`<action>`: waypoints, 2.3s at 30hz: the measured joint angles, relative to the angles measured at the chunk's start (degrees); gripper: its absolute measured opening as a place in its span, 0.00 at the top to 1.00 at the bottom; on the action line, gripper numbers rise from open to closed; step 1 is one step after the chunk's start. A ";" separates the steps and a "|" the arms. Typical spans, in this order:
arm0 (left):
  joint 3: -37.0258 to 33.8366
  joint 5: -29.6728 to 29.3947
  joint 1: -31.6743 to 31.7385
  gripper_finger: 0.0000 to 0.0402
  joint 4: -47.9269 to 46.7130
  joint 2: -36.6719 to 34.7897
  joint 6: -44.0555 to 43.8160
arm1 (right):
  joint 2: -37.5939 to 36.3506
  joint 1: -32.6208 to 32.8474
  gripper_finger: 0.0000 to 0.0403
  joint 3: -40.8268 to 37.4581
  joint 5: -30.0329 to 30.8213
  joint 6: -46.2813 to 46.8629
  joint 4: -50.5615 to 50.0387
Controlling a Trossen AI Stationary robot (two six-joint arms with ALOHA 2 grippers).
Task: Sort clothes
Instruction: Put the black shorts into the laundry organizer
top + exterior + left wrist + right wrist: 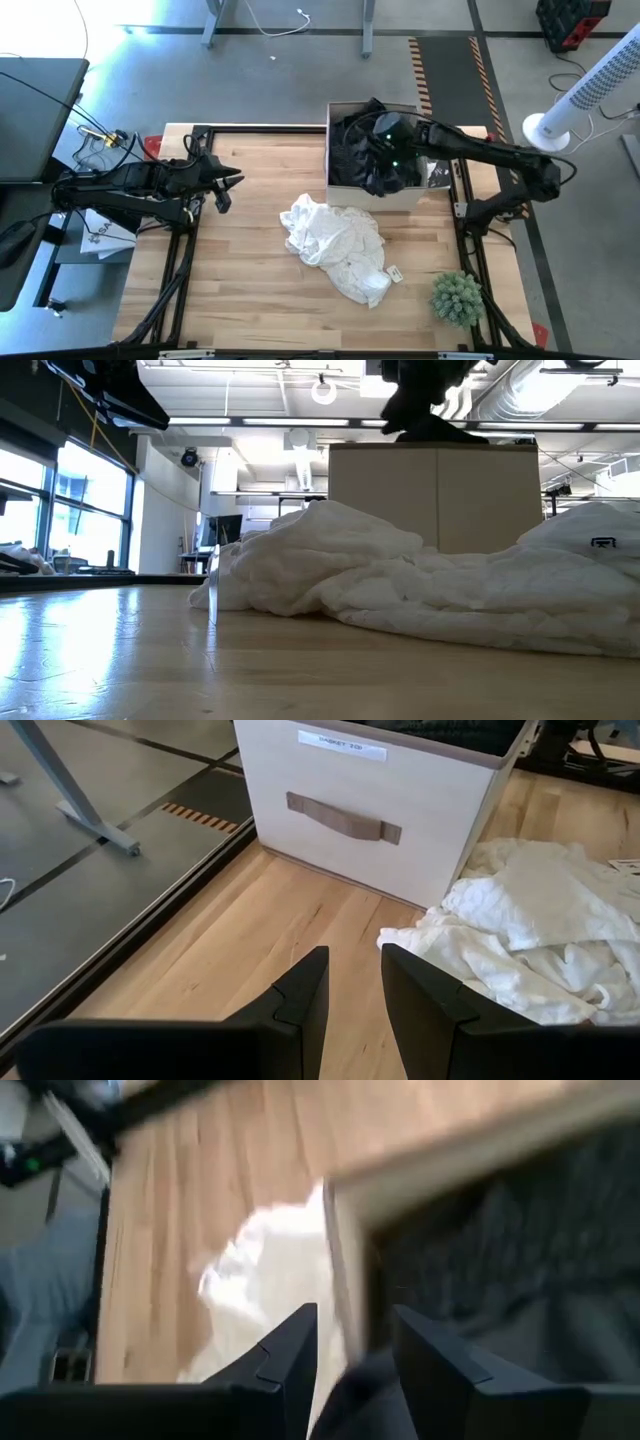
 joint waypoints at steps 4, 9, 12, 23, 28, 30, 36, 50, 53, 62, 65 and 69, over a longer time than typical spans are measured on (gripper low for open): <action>-0.11 0.01 0.00 0.77 0.03 -0.01 -0.04 | 4.17 -2.69 0.73 -0.04 6.14 0.55 -5.79; -2.80 -0.09 0.00 0.77 0.22 -0.04 -0.57 | 10.96 -8.25 0.77 -0.03 7.28 1.20 -7.28; -4.81 -0.03 0.00 0.77 0.00 0.04 -2.32 | 15.38 -10.86 0.78 0.14 6.33 0.74 -7.11; -6.60 -0.02 0.00 0.77 1.04 -0.02 -3.48 | 19.07 -12.51 0.78 2.49 0.86 -0.48 -11.37; -6.60 -0.02 0.00 0.77 3.28 -0.02 -3.00 | 11.64 -10.85 0.78 10.20 0.97 -0.43 -14.79; -6.60 -0.02 0.00 0.77 3.23 -0.02 -3.00 | 8.77 -10.41 0.78 11.89 3.17 -1.78 -12.37; -6.60 -0.02 0.00 0.77 3.21 -0.02 -2.99 | 2.02 -11.98 0.78 8.74 16.09 -4.64 7.08; -6.60 -0.02 0.00 0.77 3.21 -0.02 -3.00 | 6.33 -23.63 0.78 -27.73 26.31 15.08 36.86; -6.60 -0.02 0.00 0.77 3.26 -0.02 -2.99 | 6.12 -23.12 0.78 -29.90 25.43 15.87 40.40; -6.58 0.29 0.00 0.77 3.54 -0.02 -3.87 | 1.85 -20.16 0.78 -8.47 23.44 19.64 11.63; -6.58 0.35 0.00 0.77 3.54 -0.04 -4.36 | 1.91 -16.03 0.78 0.80 27.91 16.14 -2.23; -6.58 0.37 0.00 0.77 3.54 -0.04 -4.52 | 1.78 -5.61 0.78 8.06 36.87 12.08 -8.10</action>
